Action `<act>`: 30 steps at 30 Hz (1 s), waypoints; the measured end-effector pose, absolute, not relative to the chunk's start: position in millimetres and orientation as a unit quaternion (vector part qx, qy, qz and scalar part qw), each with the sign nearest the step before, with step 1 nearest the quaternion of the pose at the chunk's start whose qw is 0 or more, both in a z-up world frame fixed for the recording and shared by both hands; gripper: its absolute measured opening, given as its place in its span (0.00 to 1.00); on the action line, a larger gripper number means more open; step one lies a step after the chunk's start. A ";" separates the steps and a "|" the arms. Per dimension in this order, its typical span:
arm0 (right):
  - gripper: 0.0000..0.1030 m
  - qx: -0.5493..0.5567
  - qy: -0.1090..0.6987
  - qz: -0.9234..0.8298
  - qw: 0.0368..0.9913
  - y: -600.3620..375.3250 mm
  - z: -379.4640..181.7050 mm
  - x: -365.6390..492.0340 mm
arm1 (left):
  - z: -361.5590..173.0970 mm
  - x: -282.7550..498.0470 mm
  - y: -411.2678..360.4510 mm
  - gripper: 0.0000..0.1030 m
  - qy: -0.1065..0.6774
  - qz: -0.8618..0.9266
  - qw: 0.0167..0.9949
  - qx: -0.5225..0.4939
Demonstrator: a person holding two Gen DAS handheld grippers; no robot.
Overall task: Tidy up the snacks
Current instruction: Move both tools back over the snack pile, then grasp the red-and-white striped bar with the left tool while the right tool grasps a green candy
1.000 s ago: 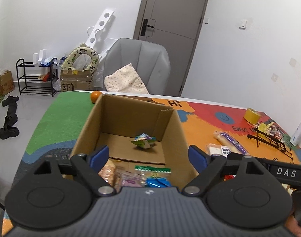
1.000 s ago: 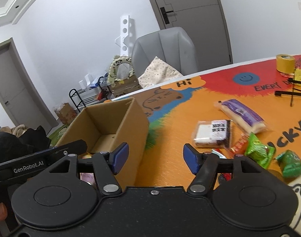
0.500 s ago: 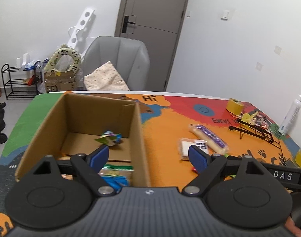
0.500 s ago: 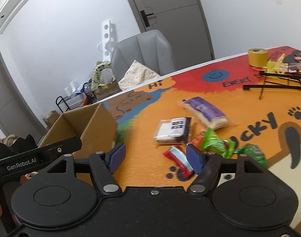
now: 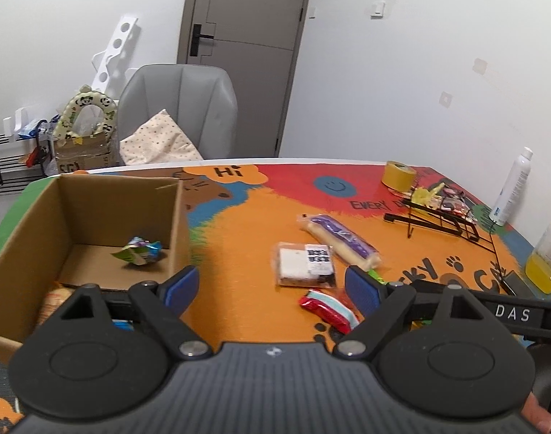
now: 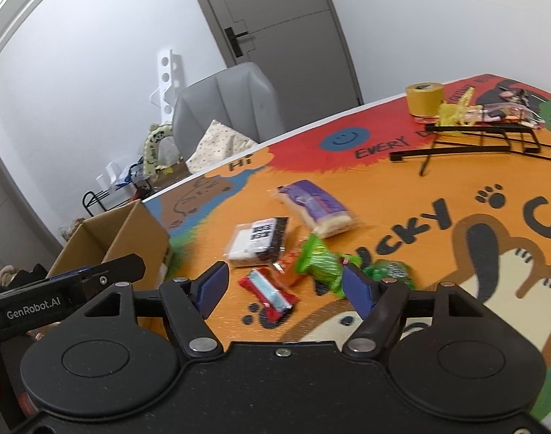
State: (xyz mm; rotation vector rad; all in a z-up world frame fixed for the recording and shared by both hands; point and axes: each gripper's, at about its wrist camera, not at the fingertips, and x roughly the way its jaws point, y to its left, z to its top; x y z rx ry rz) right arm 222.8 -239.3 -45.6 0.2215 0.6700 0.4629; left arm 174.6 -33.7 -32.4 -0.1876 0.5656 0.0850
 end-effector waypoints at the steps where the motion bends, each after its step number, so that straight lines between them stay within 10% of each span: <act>1: 0.68 0.109 0.326 0.223 0.912 -241.8 -46.3 223.8 | -33.1 176.3 -36.2 0.84 0.280 0.040 0.955 -0.092; 30: 0.68 0.131 0.365 0.198 0.900 -274.3 -93.3 263.9 | -84.8 233.9 -77.1 0.84 0.349 0.021 0.934 -0.077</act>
